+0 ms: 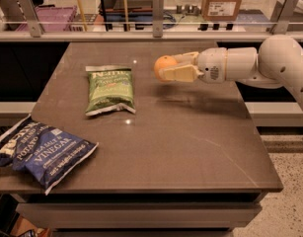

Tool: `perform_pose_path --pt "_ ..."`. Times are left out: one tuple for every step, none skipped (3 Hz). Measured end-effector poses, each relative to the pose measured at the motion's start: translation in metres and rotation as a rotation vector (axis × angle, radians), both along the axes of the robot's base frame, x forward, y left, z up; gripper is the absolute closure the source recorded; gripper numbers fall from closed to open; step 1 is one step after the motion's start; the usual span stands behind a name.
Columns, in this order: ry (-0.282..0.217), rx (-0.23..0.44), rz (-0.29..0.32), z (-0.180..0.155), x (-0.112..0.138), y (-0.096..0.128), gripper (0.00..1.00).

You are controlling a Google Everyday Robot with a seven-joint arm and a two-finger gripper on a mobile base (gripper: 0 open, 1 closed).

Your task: Move orange near green jalapeno chip bag

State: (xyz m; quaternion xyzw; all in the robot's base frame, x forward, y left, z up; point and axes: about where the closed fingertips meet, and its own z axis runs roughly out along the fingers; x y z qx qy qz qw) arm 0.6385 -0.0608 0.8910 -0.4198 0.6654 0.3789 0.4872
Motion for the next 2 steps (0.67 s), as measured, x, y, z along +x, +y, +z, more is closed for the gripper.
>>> perform_pose_path --pt "0.028 0.015 0.02 -0.0085 -0.0004 0.0129 1.0" --pt "0.066 0.026 0.044 -0.0177 -0.0027 0.0226 1.0"
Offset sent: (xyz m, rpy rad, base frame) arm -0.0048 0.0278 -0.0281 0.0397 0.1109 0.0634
